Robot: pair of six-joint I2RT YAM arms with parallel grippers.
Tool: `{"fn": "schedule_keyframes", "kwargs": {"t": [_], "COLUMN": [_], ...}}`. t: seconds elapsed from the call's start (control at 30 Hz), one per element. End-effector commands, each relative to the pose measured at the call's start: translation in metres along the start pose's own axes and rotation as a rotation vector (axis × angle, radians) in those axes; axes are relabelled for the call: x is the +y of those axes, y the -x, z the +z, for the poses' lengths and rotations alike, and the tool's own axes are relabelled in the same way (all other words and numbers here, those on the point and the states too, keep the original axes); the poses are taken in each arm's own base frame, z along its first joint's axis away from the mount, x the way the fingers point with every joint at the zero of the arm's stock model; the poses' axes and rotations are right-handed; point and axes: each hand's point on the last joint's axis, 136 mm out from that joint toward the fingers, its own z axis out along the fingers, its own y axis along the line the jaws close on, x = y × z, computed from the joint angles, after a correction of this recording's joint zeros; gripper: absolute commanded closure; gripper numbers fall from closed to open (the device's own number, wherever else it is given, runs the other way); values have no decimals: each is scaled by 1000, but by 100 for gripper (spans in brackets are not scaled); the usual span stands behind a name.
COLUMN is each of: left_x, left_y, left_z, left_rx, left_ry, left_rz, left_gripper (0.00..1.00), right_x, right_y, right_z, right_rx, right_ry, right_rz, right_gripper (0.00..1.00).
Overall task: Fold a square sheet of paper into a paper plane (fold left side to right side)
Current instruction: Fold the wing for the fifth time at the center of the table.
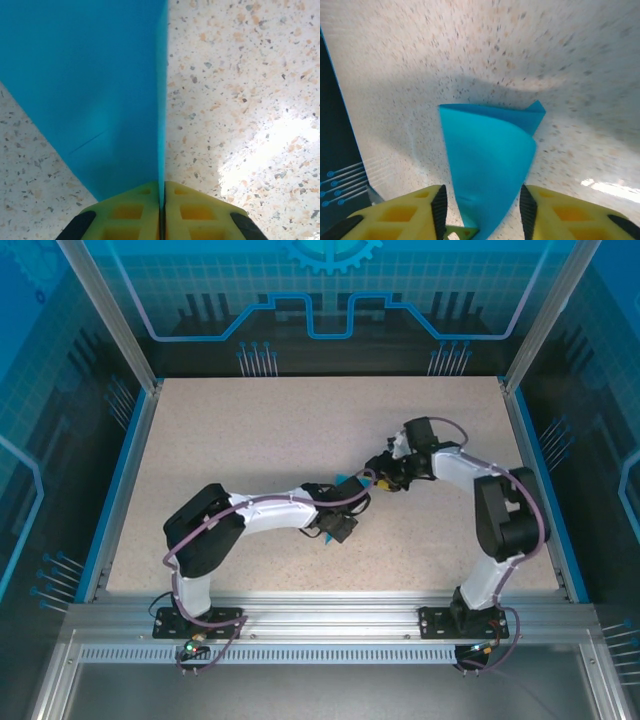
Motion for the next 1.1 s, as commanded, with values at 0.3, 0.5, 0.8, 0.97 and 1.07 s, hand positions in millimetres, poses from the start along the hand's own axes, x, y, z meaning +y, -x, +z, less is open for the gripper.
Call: {"fn": "schedule_keyframes", "kwargs": {"t": [0.3,0.5,0.8,0.97,1.07], "left_x": [-15,-14,-15,-17,-19], "left_y": [24,28,28,29,29], "left_z": [-15,-11,0,5,6], "left_rx": [-24,-16,34,52,64], "left_ry": [-478,-593,-708,-731,-745], "left_rz": [-271,-344,-397,-401,-397], "left_gripper": [89,88,86,85,84], "right_x": [-38,-37,-27,-27,-31], "right_y": [-23,-41,-54,-54,-54], "right_z": [-40,-27,1,8,9], "right_rx": [-132,-134,-124,-127,-128], "right_ry": [-56,-16,30,23,5], "right_rz": [-95,-129,-147,-136,-131], "right_gripper": [41,41,41,42,42]}}
